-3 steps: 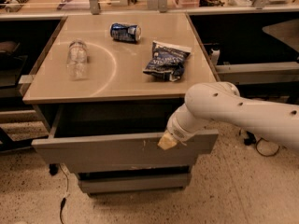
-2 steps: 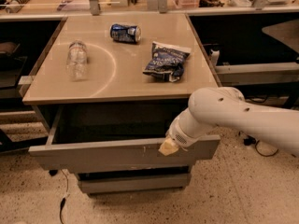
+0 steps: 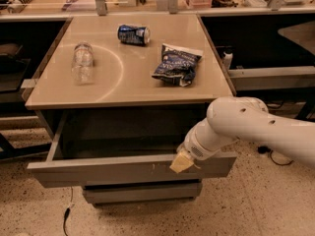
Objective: Open top drawer
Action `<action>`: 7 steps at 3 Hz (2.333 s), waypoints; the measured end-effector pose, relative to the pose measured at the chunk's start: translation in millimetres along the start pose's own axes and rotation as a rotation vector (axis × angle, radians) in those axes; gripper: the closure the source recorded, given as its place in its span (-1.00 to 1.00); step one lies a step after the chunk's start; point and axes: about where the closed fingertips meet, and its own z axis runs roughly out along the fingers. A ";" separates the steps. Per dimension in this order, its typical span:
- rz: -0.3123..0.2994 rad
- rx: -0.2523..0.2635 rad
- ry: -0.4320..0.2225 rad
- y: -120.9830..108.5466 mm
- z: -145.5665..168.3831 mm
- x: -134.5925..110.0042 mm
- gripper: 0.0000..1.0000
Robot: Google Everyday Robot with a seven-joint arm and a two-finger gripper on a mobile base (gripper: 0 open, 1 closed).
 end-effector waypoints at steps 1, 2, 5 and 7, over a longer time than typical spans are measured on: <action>0.012 -0.015 -0.002 12.2 -6.0 10.9 1.00; 0.023 -0.027 -0.005 23.1 -10.9 20.5 1.00; 0.041 -0.056 -0.011 48.9 -21.9 40.5 1.00; 0.049 -0.070 -0.015 62.0 -28.0 49.6 1.00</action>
Offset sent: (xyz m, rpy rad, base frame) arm -0.1504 -0.0492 0.0234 0.0986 0.1167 -0.0384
